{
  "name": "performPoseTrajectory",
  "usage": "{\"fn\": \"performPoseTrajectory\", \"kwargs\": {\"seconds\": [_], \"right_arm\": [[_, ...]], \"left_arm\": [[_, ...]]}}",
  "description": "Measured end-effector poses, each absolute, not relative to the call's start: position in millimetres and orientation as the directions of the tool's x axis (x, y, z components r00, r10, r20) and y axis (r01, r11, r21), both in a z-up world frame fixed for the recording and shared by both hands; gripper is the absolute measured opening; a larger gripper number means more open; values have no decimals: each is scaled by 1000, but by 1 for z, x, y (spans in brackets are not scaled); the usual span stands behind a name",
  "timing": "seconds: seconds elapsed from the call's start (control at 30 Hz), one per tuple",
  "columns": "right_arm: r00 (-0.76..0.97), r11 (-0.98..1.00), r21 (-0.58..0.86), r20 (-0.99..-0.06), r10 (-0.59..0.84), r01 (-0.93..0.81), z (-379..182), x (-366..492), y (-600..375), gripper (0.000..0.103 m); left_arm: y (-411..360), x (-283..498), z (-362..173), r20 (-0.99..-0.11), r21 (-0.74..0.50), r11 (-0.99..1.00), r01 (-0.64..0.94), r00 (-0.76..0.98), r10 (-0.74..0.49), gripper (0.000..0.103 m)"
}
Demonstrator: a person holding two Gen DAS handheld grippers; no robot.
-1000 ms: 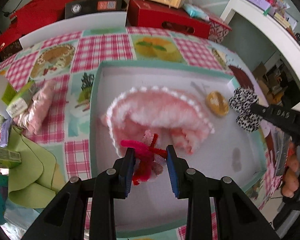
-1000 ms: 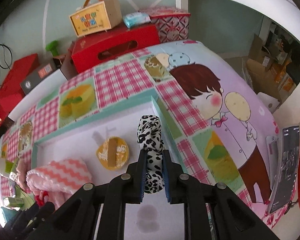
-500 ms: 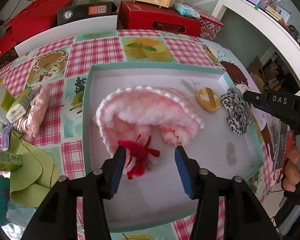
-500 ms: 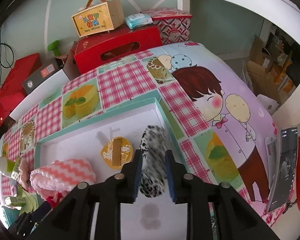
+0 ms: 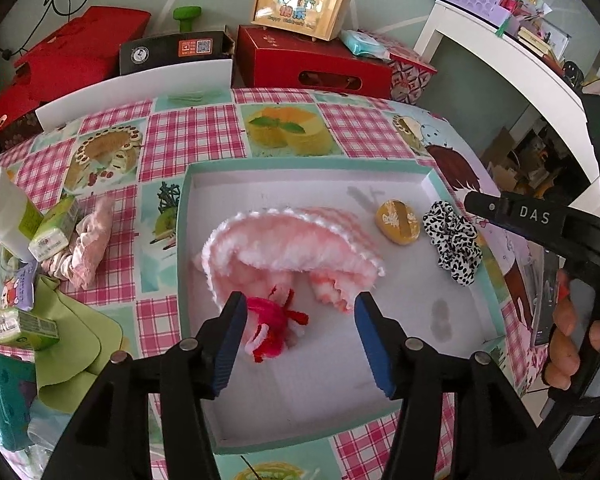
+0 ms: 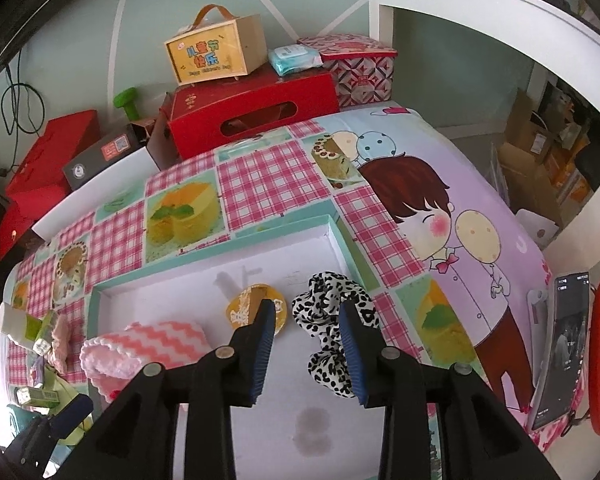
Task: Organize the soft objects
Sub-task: 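Release the red toy onto the pink cloth while the right gripper releases the scrunchie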
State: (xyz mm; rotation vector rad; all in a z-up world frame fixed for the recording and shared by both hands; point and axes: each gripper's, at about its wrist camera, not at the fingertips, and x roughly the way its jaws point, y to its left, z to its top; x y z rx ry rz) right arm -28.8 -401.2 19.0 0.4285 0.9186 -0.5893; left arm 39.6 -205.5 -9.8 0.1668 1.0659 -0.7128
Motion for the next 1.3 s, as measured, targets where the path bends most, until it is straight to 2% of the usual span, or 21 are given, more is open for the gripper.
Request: {"fn": "performPoseTrajectory", "kwargs": {"seconds": [0.03,0.1,0.17,0.2,0.4,0.63,1.3], "right_arm": [[469,765,94,-835,-288,637,18,-29,-401,36],[466,767,90,-837,-287,635,17,-27,-400,37],[462,766,87,-839,-288,637,16,-26,-400,54],[461,766,86,-839,-289,637,16,-26,-400,68],[449,768,75,-845,-290,637,12,-24,-399,78],[487,783,116,-835,-256,611,13,-22,-395,103],[567,770,212,-793,-224,601,23,-22,-391,103]], "left_arm": [[-206,40,-10,-846,-207,768,607,284,-452,58],[-206,40,-12,-849,-204,771,604,283,-446,66],[-205,40,-11,-844,-195,776,600,300,-444,83],[-205,41,-10,-841,-191,779,598,310,-444,84],[-196,48,-8,-826,-217,804,553,335,-453,93],[-193,52,-10,-825,-256,808,531,316,-469,94],[-184,56,3,-785,-268,801,536,361,-504,98]]}}
